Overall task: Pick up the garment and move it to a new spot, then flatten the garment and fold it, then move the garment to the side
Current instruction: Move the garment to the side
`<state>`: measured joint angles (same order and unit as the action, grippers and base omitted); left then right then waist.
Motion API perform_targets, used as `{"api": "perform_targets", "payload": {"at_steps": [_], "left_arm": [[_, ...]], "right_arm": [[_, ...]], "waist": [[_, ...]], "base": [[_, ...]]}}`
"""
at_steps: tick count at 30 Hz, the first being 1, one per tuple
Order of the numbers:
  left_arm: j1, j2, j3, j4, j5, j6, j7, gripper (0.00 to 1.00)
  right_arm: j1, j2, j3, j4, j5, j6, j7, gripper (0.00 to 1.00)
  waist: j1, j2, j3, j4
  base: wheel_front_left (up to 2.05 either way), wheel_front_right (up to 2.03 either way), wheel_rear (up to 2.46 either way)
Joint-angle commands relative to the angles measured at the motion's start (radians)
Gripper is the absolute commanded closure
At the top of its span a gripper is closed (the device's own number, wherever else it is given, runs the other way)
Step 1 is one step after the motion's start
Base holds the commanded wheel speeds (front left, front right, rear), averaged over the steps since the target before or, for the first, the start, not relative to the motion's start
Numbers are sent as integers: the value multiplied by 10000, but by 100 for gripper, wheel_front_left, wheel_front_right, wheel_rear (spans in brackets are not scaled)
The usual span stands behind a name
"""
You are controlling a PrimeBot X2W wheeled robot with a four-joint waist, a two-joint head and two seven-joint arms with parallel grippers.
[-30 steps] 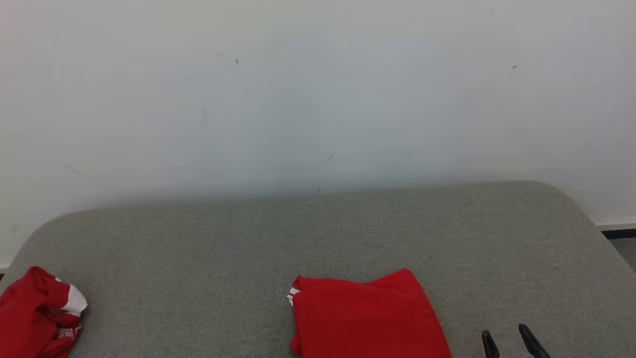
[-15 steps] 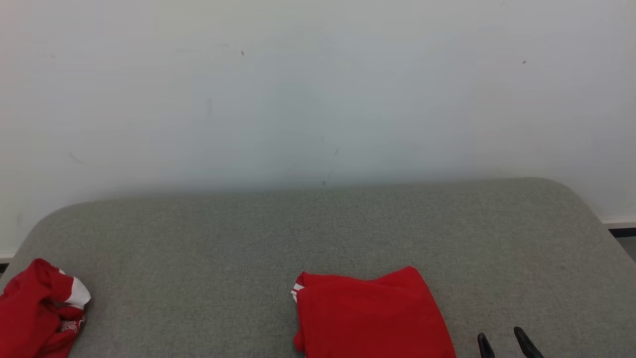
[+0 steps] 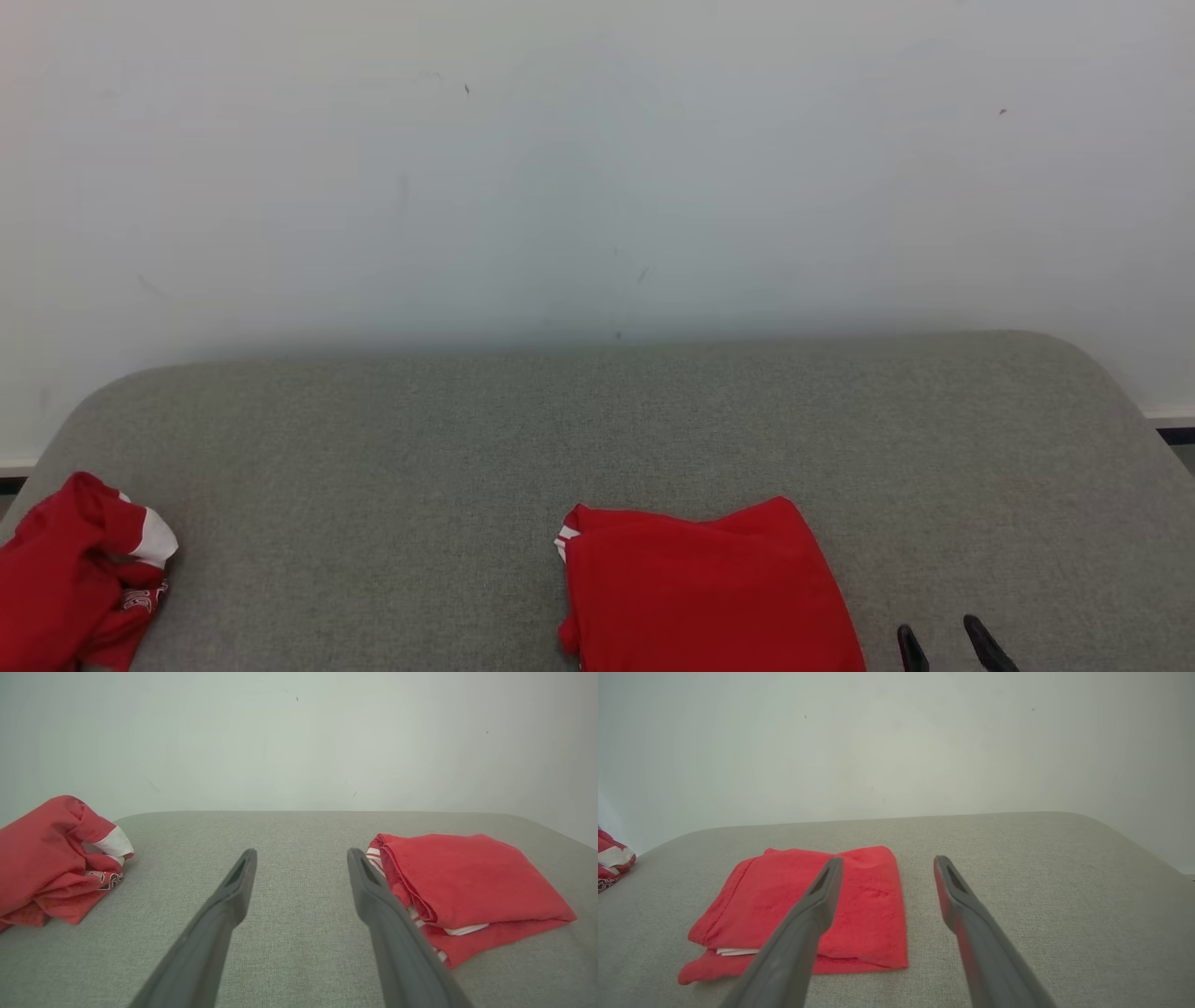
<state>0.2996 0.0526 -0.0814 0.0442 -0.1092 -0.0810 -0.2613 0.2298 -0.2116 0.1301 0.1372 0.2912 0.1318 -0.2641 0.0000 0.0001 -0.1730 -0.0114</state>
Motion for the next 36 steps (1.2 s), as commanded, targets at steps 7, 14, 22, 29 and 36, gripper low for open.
{"api": "perform_targets", "payload": {"at_steps": [7, 14, 22, 29, 36], "left_arm": [[-436, -28, -352, -216, 183, -49, -37, 0], [-630, -26, -555, -372, 313, -131, -37, 0], [-859, -27, -776, -361, 425, -193, -37, 0], [-1123, -27, -814, -272, 409, -240, -37, 0], [-1477, -28, -917, -274, 467, -317, -37, 0]], "right_arm": [[-1478, -565, 693, 1653, 1345, -19, -4, 0], [-2722, -1168, 1681, 3040, 3562, -19, 405, 0], [-3679, -2024, 2718, 3460, 6583, -19, 1457, 0], [-4154, -2376, 3404, 3784, 8047, -19, 1520, 0], [-4565, -2527, 4040, 4011, 9024, -19, 1622, 0]], "waist": [[0, -1, 444, 420], [0, -1, 792, 748], [0, -1, 1329, 1086], [0, -1, 1746, 1168], [0, -1, 2181, 1182]], "base": [[0, 0, 0], [0, 0, 0], [0, 0, 0], [0, 0, 0], [0, 0, 0]]}}
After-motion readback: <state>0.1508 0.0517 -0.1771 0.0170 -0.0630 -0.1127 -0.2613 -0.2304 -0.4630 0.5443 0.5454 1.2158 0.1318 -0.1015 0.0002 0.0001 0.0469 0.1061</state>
